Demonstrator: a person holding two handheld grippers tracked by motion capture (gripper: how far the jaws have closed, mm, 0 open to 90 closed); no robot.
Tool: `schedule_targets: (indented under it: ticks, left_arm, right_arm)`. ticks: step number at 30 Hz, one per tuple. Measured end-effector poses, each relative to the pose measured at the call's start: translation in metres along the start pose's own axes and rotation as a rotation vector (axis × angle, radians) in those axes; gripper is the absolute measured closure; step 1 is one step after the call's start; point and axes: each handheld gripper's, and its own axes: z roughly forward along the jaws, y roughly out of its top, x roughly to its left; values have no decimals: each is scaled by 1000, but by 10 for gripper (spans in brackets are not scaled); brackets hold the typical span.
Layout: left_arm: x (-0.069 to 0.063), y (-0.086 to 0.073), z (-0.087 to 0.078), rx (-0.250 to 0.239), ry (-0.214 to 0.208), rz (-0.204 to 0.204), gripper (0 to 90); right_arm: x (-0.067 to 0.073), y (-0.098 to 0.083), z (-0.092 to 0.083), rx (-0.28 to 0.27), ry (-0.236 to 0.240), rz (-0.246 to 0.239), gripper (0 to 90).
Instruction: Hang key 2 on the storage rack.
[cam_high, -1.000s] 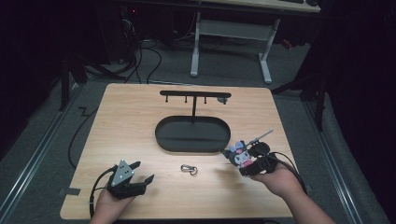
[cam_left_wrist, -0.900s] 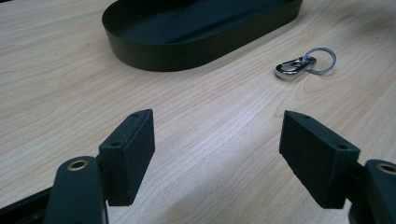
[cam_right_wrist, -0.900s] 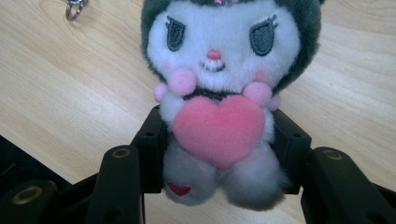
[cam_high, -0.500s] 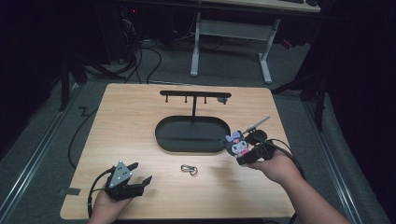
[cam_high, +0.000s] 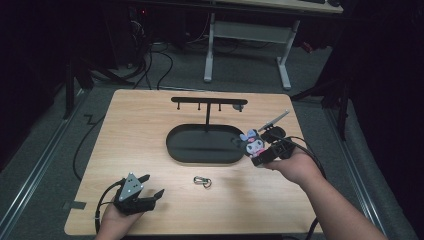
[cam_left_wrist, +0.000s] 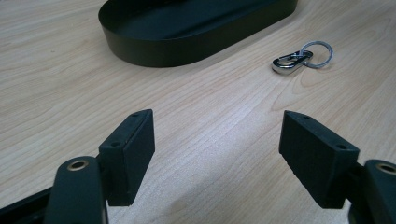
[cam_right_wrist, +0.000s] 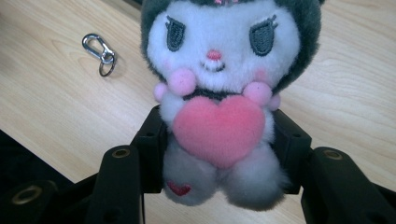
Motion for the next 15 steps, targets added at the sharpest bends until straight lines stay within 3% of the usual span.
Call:
schedule_targets:
  ticks: [15]
  left_arm:
    - [-1,-1,1,8,-1,2,275]
  right_arm:
    - [-5,21,-17,5,-3,7,496]
